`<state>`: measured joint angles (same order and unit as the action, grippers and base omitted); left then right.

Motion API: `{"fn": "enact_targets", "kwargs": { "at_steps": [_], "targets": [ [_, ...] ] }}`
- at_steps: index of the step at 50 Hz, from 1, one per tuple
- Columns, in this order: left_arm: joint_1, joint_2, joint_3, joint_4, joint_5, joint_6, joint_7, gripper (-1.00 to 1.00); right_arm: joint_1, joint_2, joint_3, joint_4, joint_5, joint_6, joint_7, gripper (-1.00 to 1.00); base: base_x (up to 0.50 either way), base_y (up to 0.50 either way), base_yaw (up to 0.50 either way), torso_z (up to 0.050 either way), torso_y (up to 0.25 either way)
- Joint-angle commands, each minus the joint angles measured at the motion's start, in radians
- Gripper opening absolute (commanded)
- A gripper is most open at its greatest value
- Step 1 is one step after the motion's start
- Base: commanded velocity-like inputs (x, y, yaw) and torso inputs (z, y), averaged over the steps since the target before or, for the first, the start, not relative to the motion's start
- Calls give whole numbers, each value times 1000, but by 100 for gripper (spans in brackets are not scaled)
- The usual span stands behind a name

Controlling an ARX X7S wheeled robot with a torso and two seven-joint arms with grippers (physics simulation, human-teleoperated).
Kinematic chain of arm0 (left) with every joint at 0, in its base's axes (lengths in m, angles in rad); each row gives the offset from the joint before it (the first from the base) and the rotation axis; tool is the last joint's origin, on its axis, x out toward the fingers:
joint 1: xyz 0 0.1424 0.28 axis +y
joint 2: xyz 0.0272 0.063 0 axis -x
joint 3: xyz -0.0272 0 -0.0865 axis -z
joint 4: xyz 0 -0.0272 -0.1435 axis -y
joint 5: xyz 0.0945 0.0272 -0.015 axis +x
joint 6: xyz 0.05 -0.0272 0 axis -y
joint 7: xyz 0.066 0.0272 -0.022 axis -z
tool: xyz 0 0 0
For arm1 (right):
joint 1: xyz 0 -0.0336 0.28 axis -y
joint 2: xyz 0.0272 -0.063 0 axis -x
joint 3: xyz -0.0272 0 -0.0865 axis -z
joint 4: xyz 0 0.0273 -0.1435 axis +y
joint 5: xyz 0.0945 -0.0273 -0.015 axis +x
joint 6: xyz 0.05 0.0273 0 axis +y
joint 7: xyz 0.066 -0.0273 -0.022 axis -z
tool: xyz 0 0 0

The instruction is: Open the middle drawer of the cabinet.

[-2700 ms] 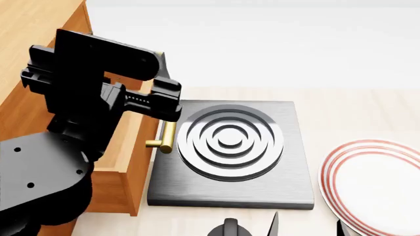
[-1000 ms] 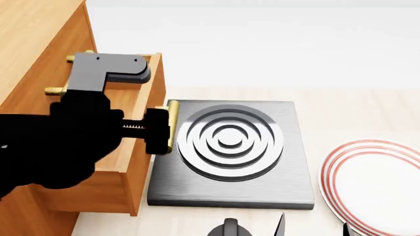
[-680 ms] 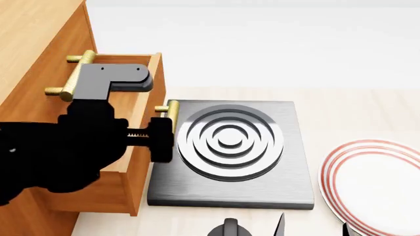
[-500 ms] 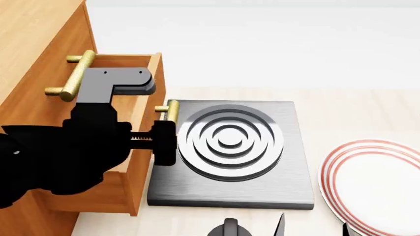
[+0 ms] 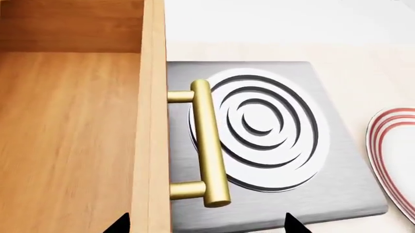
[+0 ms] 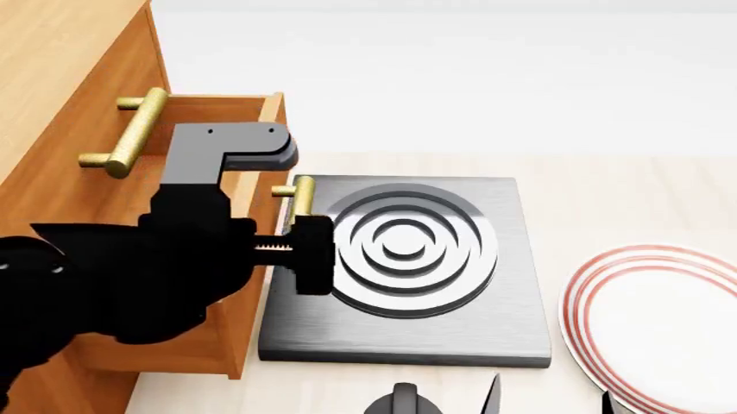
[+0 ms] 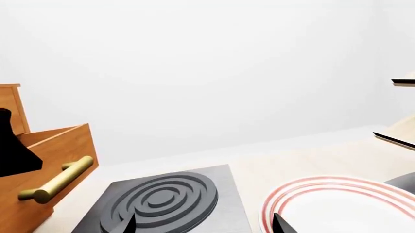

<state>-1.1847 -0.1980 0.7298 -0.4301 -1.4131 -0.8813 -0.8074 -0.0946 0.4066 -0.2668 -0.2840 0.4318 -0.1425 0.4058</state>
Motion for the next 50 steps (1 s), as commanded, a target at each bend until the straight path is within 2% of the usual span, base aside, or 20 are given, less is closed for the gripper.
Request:
{"fn": "enact_targets", "kwargs": {
  "at_steps": [1, 31, 50],
  "targets": [
    [0, 27, 0, -14, -9, 11, 11, 100, 1, 2, -2, -1, 2, 1, 1, 100, 0, 0, 0, 0, 0],
    [12, 109, 30, -33, -21, 42, 48, 100, -2, 8, 4, 2, 12, -11, 4, 100, 0, 0, 0, 0, 0],
    [12, 167, 60, 23, -64, 45, 11, 100, -2, 10, 0, 0, 12, -10, 7, 100, 0, 0, 3, 1, 5]
  ]
}}
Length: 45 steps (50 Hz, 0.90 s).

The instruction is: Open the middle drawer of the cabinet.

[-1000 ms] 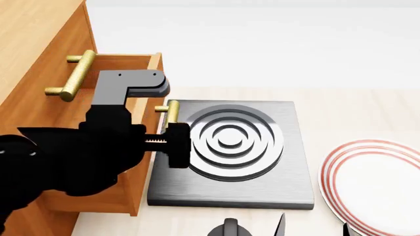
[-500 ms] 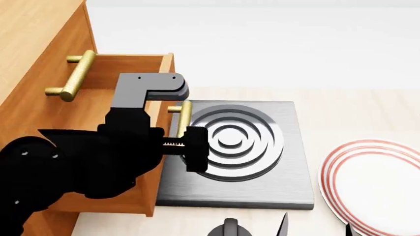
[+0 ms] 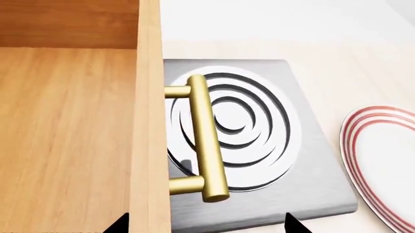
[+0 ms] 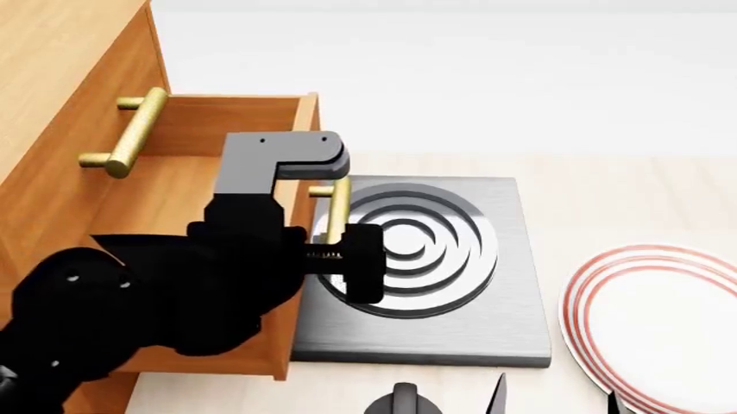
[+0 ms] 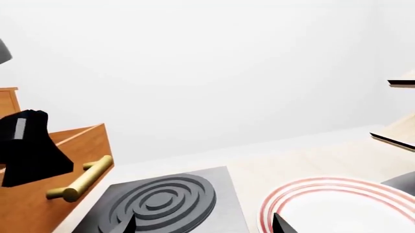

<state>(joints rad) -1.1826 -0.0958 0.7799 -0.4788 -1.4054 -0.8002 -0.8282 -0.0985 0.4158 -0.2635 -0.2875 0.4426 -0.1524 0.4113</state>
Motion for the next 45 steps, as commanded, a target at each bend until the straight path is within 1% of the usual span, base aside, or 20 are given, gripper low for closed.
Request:
{"fn": "enact_targets", "kwargs": {
  "at_steps": [1, 15, 23, 27, 38, 45],
  "targets": [
    [10, 67, 12, 73, -74, -35, 30, 100, 2, 1, -4, 3, 1, 0, 2, 100, 0, 0, 5, 0, 0],
    [5, 79, 43, 109, -134, -13, 9, 100, 2, 3, -6, 4, 3, -2, 2, 100, 0, 0, 5, 2, 9],
    [-1, 88, 95, 121, -167, 22, 3, 100, 1, 5, -7, 2, 4, -2, 3, 100, 0, 0, 5, 3, 7],
    [-15, 92, 149, 116, -200, 62, 4, 100, 2, 5, -8, 2, 3, -2, 4, 100, 0, 0, 6, 3, 9],
    [-74, 94, 364, 131, -343, 227, 14, 100, 3, 6, -12, 1, 1, -1, 6, 100, 0, 0, 6, 2, 6],
    [-114, 94, 487, 147, -439, 342, 57, 100, 4, 7, -10, 4, 4, -3, 6, 100, 0, 0, 6, 1, 6]
  ]
}}
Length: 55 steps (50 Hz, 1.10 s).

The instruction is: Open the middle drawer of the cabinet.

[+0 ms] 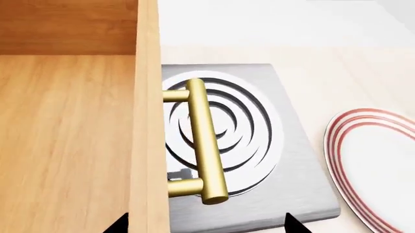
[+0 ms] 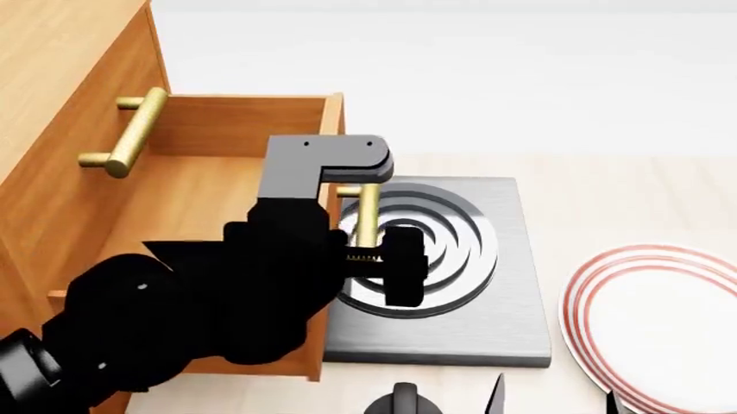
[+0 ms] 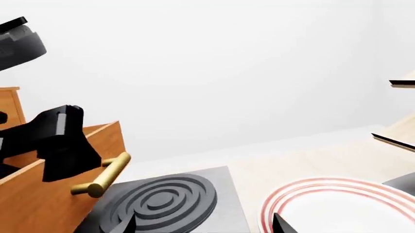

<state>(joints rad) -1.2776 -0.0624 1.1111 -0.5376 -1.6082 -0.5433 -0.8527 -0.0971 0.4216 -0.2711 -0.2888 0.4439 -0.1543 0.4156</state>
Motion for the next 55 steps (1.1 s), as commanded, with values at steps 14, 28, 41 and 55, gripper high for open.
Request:
{"fn": "enact_targets", "kwargs": {
  "at_steps": [14, 28, 41, 55],
  "targets": [
    [-85, 61, 296, 267, -350, 228, 113, 100, 1, 5, -1, 2, 6, -2, 4, 100, 0, 0, 5, 1, 3],
    [-112, 53, 332, 341, -364, 284, 196, 100, 5, 5, -5, 6, 6, -2, 4, 100, 0, 0, 0, 0, 0],
    [-113, 43, 340, 383, -334, 315, 239, 100, 4, 6, -6, 7, 6, -5, 5, 100, 3, -4, -9, 0, 0],
    [-140, -29, 307, 478, -232, 393, 248, 100, 4, 7, -12, 4, 3, -3, 7, 100, 3, -5, -10, 0, 0]
  ]
}}
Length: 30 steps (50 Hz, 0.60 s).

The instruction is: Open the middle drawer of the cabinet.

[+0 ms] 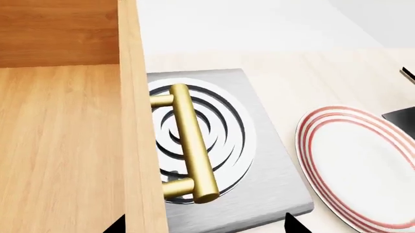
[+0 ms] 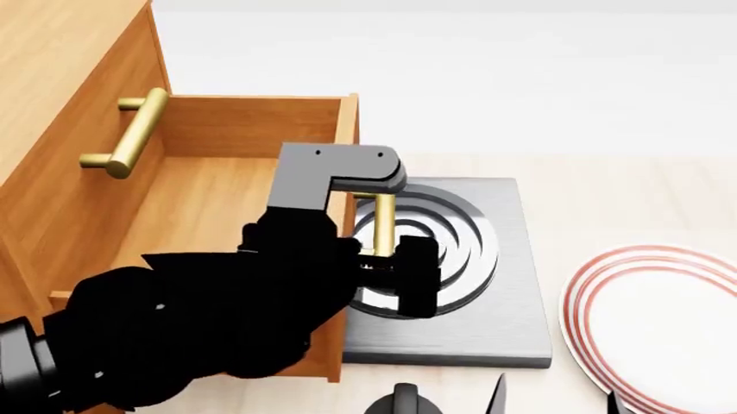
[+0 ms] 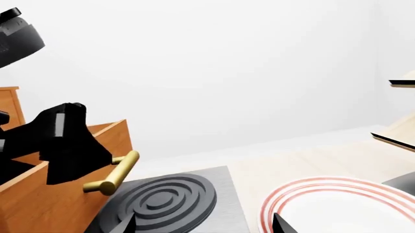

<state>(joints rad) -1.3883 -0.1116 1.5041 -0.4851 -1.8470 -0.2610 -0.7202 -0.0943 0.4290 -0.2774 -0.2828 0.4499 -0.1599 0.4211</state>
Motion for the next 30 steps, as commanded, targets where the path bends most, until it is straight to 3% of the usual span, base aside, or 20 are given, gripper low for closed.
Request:
{"fn": "enact_targets", "kwargs": {
  "at_steps": [1, 30],
  "targets": [
    [-29, 20, -86, 426, 7, 111, 115, 100, 1, 0, -6, -3, -3, 2, 2, 100, 0, -4, -7, 0, 0],
    [-24, -1, -106, 501, 139, 202, 123, 100, 2, 3, -10, -4, -2, 0, 5, 100, 0, -4, -7, 1, 3]
  ]
}}
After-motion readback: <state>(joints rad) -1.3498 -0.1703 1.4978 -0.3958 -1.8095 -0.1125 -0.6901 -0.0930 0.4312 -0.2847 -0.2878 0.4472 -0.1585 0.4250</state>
